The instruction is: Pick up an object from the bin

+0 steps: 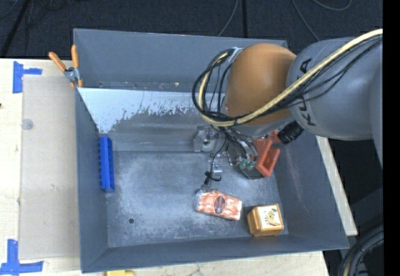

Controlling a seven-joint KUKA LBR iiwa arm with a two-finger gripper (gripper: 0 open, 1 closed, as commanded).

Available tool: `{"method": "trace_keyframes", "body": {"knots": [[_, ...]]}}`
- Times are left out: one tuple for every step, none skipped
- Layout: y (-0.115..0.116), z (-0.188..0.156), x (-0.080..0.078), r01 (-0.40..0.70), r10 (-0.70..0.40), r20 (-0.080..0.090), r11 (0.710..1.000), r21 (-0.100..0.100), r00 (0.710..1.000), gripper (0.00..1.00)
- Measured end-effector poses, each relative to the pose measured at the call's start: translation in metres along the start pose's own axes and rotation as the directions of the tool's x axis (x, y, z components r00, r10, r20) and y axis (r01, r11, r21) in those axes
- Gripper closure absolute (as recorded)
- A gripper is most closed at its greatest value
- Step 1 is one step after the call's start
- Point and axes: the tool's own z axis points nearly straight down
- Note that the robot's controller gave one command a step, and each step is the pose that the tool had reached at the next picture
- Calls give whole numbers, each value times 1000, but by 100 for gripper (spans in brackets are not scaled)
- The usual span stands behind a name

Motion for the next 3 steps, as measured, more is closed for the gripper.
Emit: {"method": "trace_keyframes", "body": {"knots": [[0, -5, -1, -1, 1, 7, 1000, 0, 1000, 0], [-36, 43, 7, -44, 44, 10, 999, -2, 999, 0], [-58, 94, 32, -27, 27, 6, 1000, 0, 1000, 0]]}}
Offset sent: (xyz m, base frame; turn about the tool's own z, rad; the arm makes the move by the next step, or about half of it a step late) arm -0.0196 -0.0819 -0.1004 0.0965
